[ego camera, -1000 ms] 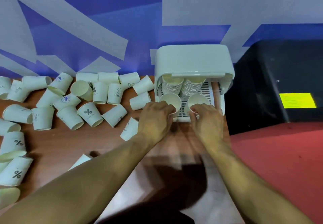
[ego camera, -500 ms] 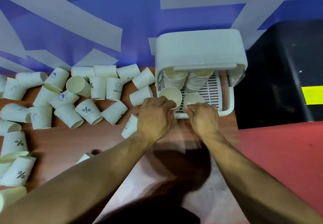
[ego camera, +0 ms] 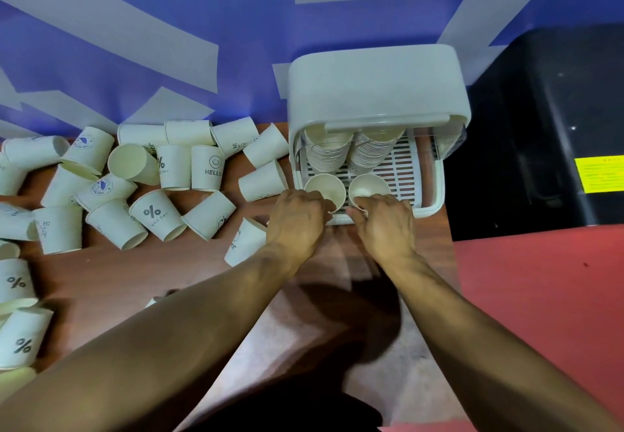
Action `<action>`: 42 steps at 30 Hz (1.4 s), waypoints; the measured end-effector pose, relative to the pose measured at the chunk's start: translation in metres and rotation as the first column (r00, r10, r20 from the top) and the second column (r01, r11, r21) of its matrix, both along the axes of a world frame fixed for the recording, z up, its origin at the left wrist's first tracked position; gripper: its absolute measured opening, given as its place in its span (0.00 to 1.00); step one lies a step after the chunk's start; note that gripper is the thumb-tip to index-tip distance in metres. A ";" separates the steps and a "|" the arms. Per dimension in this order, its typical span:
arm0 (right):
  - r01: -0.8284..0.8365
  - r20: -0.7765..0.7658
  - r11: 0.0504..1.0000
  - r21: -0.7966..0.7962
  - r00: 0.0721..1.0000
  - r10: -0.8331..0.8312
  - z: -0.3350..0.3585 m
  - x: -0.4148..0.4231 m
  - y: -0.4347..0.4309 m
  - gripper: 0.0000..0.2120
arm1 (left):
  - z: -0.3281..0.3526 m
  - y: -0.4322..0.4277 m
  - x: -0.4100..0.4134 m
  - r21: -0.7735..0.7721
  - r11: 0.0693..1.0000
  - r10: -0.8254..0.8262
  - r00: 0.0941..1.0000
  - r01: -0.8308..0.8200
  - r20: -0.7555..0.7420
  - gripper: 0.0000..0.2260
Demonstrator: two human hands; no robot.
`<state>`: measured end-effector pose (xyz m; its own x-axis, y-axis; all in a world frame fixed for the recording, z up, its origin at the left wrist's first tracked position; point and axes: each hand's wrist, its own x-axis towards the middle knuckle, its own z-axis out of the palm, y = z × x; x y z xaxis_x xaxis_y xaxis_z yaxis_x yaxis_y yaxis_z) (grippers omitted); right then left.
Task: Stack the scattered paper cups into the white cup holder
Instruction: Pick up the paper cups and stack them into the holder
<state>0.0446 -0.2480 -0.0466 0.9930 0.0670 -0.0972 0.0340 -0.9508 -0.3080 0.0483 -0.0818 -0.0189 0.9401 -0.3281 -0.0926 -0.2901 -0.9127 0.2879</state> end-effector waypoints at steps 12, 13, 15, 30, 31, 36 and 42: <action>0.019 0.254 0.972 0.236 0.964 -0.080 0.028 -0.014 0.021 0.14 | -0.009 0.032 -0.017 -0.230 0.973 0.050 0.997 -0.036 0.053 0.16; 0.000 0.285 0.968 0.251 0.956 -0.073 0.031 -0.018 0.026 0.14 | -0.011 0.041 -0.020 -0.243 0.968 0.077 0.996 -0.062 0.053 0.16; -0.031 0.323 0.959 0.283 0.944 -0.065 0.035 -0.028 0.039 0.14 | -0.013 0.058 -0.027 -0.241 0.963 0.126 0.992 -0.118 0.016 0.17; -0.383 -0.188 0.923 -0.027 0.909 0.372 0.011 -0.024 0.116 0.32 | -0.014 0.119 -0.063 0.004 0.967 0.243 0.914 -0.256 -0.325 0.18; -0.402 -0.207 0.914 -0.060 0.901 0.382 0.012 -0.019 0.118 0.33 | -0.014 0.120 -0.065 -0.016 0.964 0.246 0.914 -0.265 -0.323 0.18; -0.470 -0.360 0.874 -0.125 0.842 0.402 0.021 -0.008 0.128 0.23 | -0.009 0.132 -0.067 -0.060 0.945 0.291 0.908 -0.322 -0.301 0.15; -0.504 -0.288 0.855 -0.124 0.843 0.455 0.040 -0.015 0.143 0.12 | 0.013 0.140 -0.061 0.035 0.946 0.323 0.930 -0.322 -0.174 0.07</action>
<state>0.0301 -0.1055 -0.0064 0.7847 0.4845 -0.3868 0.4489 -0.8743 -0.1844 -0.0123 0.0585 -0.0057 0.9638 -0.0091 -0.2665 0.0746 -0.9503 0.3022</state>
